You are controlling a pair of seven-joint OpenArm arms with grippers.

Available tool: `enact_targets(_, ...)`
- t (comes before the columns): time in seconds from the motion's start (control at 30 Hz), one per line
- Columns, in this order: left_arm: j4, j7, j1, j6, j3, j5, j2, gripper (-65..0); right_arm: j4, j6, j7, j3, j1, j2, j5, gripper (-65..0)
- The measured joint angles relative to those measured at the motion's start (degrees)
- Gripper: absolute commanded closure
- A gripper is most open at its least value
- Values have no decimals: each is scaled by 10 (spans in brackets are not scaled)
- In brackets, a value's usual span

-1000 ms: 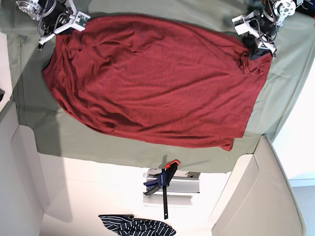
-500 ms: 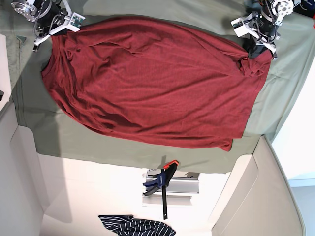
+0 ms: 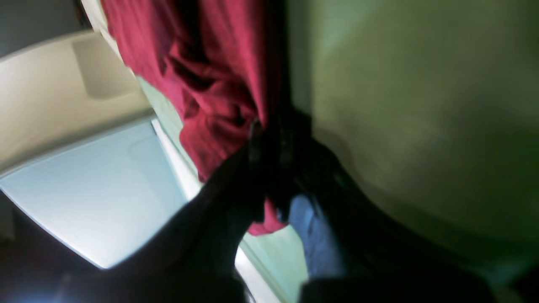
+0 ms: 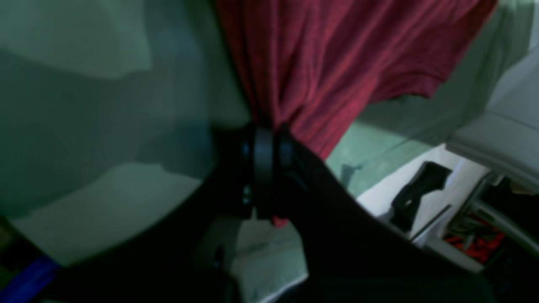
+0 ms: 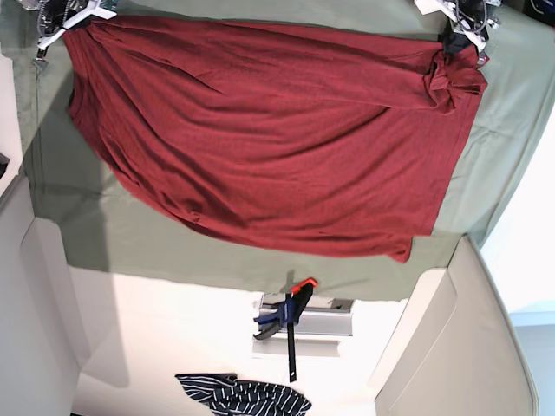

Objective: Fold the T-shirt properly
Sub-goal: 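Drag the gripped edge away from the hem with both grippers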

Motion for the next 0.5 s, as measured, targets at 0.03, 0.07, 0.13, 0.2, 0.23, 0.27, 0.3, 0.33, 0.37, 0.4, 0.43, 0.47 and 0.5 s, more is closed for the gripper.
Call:
enact_targets(0.03,2,4,10,7,0,10,0,0,2,0,0,0,-2,2,1,0)
enact_targets(0.07,4,8,21,14,-1,23,0,0,4,0,0,0,-4,3,2,0)
enact_targets(0.13,11,17,46,24,-1,54,0,0,7,0,0,0,-9,8,6,0)
enact_targets(0.2,23,28,71,33,-1,77,0,0,7,0,-2,0,-10,14,6,0)
enact_targets(0.23,30,30,81,36,-1,85,0,0,7,0,-2,0,-10,19,8,0)
enact_targets(0.27,38,31,89,38,-2,90,0,0,7,0,-2,0,-10,25,6,0)
enact_targets(0.3,47,32,98,40,-5,90,0,0,7,0,-2,0,-10,31,6,0)
enact_targets(0.33,57,33,107,39,-9,90,-1,0,8,0,-2,0,-10,38,6,0)
enact_targets(0.37,67,33,117,39,-14,90,-2,0,8,0,-2,0,-10,44,6,0)
enact_targets(0.4,77,32,127,40,-22,90,-2,0,8,0,-2,0,-10,49,6,0)
enact_targets(0.43,85,31,136,40,-31,90,-2,0,10,0,-4,0,-10,56,10,0)
enact_targets(0.47,93,31,146,40,-43,90,-2,0,14,0,-5,0,-10,62,15,0)
enact_targets(0.5,101,30,158,41,-58,90,-2,0,18,0,-9,0,-10,66,24,0)
